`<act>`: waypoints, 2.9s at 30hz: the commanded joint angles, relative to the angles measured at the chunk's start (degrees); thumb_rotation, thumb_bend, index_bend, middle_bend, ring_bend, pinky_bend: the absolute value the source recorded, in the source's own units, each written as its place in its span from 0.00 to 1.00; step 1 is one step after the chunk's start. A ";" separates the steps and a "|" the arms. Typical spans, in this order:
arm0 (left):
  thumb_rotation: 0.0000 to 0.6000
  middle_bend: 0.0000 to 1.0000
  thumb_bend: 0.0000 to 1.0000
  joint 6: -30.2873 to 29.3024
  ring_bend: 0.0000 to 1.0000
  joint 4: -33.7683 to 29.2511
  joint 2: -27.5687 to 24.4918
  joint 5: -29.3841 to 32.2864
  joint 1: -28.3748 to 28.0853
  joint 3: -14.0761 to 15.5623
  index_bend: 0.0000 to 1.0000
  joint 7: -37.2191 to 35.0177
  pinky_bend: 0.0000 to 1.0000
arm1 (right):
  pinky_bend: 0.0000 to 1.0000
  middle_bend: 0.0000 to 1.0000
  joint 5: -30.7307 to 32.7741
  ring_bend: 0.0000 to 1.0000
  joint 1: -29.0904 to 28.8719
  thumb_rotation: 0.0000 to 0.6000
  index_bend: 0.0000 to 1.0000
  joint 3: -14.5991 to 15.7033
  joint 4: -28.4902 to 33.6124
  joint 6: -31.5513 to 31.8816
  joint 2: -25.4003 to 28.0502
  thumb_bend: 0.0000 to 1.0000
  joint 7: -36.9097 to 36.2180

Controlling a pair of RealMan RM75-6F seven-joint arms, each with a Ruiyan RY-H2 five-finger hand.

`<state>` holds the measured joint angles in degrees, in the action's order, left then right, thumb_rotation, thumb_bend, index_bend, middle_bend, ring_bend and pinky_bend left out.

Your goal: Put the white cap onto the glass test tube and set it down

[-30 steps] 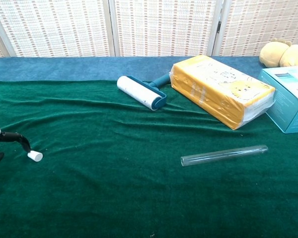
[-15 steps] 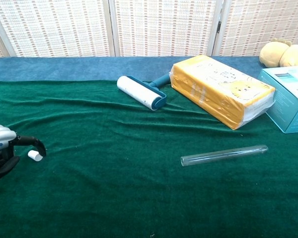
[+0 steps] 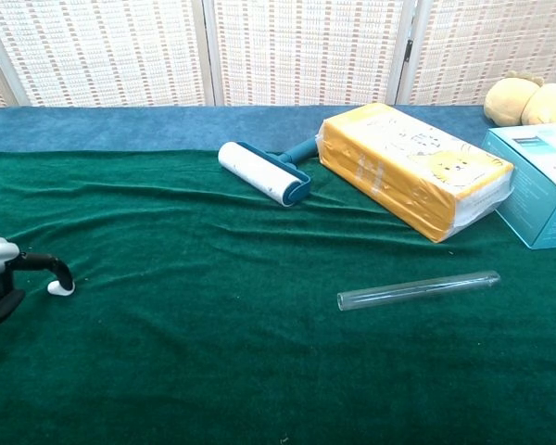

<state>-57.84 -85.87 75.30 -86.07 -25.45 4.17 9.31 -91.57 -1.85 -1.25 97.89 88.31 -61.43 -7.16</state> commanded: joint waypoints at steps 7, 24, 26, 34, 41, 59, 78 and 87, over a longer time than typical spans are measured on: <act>1.00 0.99 0.79 -0.65 0.81 0.57 -1.51 1.94 0.82 -0.42 0.31 -1.62 0.72 | 0.05 0.13 -0.13 0.14 0.14 1.00 0.12 0.04 0.15 0.25 0.01 0.46 0.10; 1.00 0.99 0.78 -4.05 0.80 -2.80 -4.46 -0.19 1.59 -0.66 0.24 -5.08 0.72 | 0.05 0.13 -0.87 0.14 0.71 1.00 0.12 0.12 1.12 1.49 0.58 0.46 0.55; 1.00 0.99 0.72 -4.28 0.80 -2.75 -4.52 -0.17 1.51 -1.00 0.23 -5.53 0.72 | 0.05 0.13 -0.94 0.14 0.75 1.00 0.12 0.16 1.15 1.53 0.60 0.46 0.54; 1.00 0.99 0.36 -2.43 0.80 1.02 -1.40 1.80 0.47 -2.48 0.32 -7.12 0.72 | 0.05 0.13 -0.83 0.14 0.95 1.00 0.12 0.24 0.76 1.60 0.50 0.46 0.23; 1.00 0.99 0.36 -1.19 0.81 3.53 0.51 2.19 -0.18 -2.75 0.39 -9.02 0.73 | 0.05 0.13 -0.46 0.14 1.05 1.00 0.12 0.25 0.21 1.44 0.34 0.46 -0.28; 1.00 0.99 0.38 0.33 0.81 8.14 4.13 2.67 -1.90 -3.77 0.45 -11.32 0.73 | 0.05 0.13 -0.17 0.14 0.74 1.00 0.12 0.14 -0.43 0.71 -0.05 0.46 -0.95; 1.00 0.99 0.40 0.89 0.81 10.17 5.33 3.24 -2.51 -3.95 0.47 -12.38 0.73 | 0.05 0.13 0.29 0.14 0.29 1.00 0.12 -0.15 -0.14 -0.02 -0.12 0.46 -0.40; 1.00 0.99 0.43 1.15 0.81 10.70 5.43 3.44 -2.60 -3.79 0.47 -12.51 0.73 | 0.05 0.13 0.49 0.14 0.26 1.00 0.12 -0.15 -0.18 -0.20 -0.16 0.46 -0.37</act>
<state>-56.68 -75.16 80.74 -82.63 -28.06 0.39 -3.20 -91.07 -1.59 -1.39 97.72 88.10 -61.59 -7.53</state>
